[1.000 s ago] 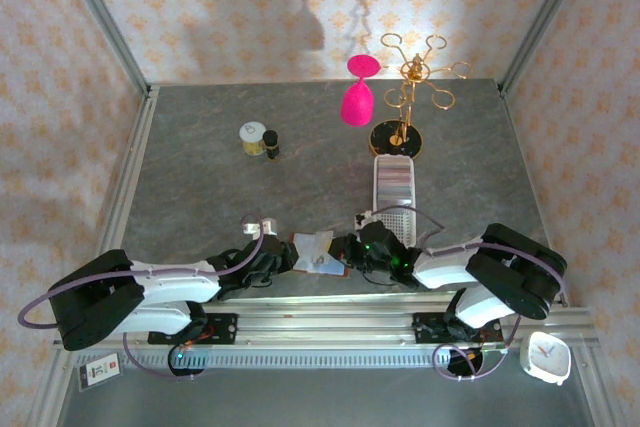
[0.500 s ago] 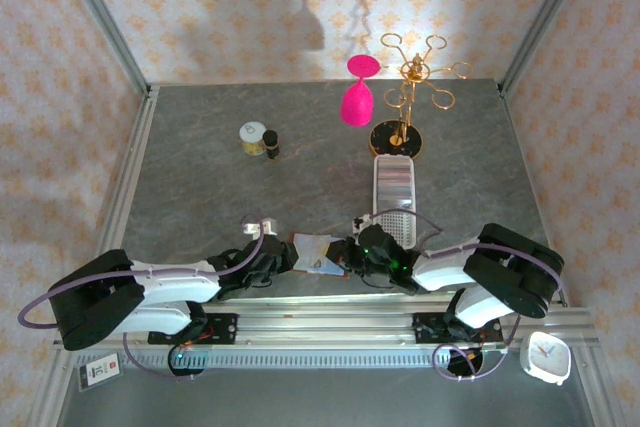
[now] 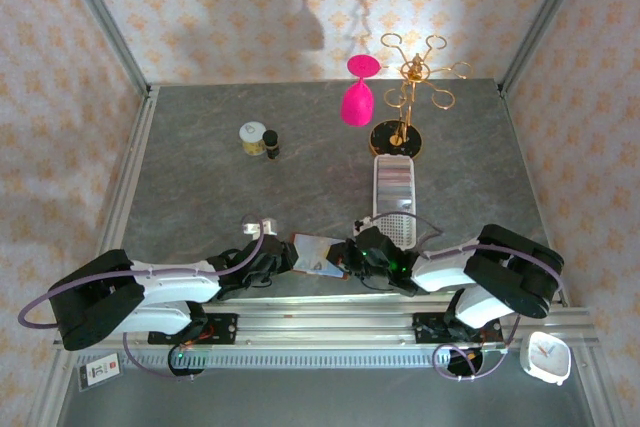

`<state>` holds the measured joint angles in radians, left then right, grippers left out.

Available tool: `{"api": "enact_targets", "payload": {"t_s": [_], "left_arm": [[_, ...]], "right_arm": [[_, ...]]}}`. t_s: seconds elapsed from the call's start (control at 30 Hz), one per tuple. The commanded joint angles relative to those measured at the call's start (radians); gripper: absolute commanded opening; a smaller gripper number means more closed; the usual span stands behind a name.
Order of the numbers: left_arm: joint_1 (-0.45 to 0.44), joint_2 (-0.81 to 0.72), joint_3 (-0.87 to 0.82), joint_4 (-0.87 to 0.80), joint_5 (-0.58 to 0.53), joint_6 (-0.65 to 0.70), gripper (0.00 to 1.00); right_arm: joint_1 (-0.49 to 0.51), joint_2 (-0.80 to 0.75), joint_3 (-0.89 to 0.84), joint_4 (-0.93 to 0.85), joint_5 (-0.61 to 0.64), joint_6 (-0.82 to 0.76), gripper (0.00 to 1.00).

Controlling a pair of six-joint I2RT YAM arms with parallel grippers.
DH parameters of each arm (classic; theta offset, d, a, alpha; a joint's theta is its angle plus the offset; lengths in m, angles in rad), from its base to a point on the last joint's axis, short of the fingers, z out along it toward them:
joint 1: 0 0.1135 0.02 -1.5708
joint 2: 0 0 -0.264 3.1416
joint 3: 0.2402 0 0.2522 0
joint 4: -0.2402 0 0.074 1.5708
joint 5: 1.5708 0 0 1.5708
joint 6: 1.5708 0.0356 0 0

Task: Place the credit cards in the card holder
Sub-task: Insert the credit card into the card slot.

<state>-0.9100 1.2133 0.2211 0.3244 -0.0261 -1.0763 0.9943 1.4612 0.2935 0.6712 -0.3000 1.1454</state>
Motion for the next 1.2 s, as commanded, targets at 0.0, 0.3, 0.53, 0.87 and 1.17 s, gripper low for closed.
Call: {"api": "enact_targets", "payload": {"t_s": [0.0,0.3,0.53,0.87,1.17], "left_arm": [[-0.001,0.004,-0.021,0.011,0.003,-0.002,0.18],[-0.002,0.000,-0.024,0.020,0.006,-0.001,0.19],[-0.002,0.000,-0.023,0.019,0.005,-0.002,0.19],[-0.001,0.007,-0.023,0.037,0.013,-0.004,0.19],[-0.002,0.008,-0.020,0.040,0.012,-0.004,0.19]], "right_arm": [[0.009,-0.016,-0.012,-0.042,0.061,0.026,0.00],[0.028,-0.022,-0.011,-0.055,0.109,0.037,0.00],[0.048,-0.040,-0.012,-0.083,0.151,0.040,0.00],[0.058,-0.028,-0.007,-0.078,0.145,0.042,0.00],[0.072,-0.041,-0.010,-0.090,0.178,0.075,0.00]]}}
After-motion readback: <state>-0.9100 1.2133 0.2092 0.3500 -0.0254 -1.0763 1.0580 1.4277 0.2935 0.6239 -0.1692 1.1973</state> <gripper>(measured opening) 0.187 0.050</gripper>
